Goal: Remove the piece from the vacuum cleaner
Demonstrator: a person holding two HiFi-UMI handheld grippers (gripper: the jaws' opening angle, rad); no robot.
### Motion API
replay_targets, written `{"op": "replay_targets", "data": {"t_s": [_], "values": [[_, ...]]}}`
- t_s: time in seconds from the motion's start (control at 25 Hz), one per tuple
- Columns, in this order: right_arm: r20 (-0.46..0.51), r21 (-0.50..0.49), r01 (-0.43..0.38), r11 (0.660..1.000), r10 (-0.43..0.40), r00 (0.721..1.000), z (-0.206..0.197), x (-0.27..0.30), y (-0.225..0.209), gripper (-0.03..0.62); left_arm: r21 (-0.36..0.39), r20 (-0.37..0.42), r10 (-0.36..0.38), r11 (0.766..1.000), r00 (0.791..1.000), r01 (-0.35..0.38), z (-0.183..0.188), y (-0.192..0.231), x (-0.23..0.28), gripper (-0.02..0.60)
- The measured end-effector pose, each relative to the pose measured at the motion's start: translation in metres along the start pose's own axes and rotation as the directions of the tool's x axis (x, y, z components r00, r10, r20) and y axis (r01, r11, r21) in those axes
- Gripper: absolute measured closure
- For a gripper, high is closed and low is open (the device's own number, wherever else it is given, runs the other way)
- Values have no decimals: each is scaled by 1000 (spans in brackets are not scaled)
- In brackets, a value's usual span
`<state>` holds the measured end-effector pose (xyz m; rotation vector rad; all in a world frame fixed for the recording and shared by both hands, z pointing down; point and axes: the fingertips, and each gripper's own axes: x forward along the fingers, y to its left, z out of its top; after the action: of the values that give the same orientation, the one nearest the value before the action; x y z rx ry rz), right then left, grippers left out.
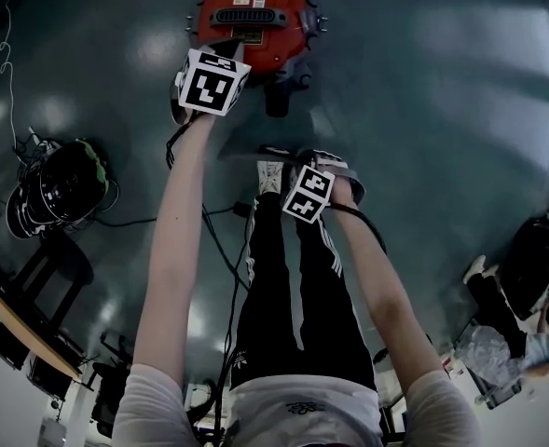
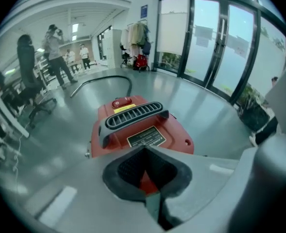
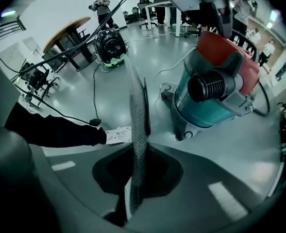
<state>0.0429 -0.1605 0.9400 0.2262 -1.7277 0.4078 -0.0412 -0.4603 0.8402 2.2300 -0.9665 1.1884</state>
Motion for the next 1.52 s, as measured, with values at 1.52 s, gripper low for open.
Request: {"op": "replay_targets", "data": {"t_s": [1.52], "values": [[605, 564, 399, 723, -690, 396, 101, -616, -47, 554, -252, 752, 263, 962, 605, -104, 159, -144, -538, 580]]}}
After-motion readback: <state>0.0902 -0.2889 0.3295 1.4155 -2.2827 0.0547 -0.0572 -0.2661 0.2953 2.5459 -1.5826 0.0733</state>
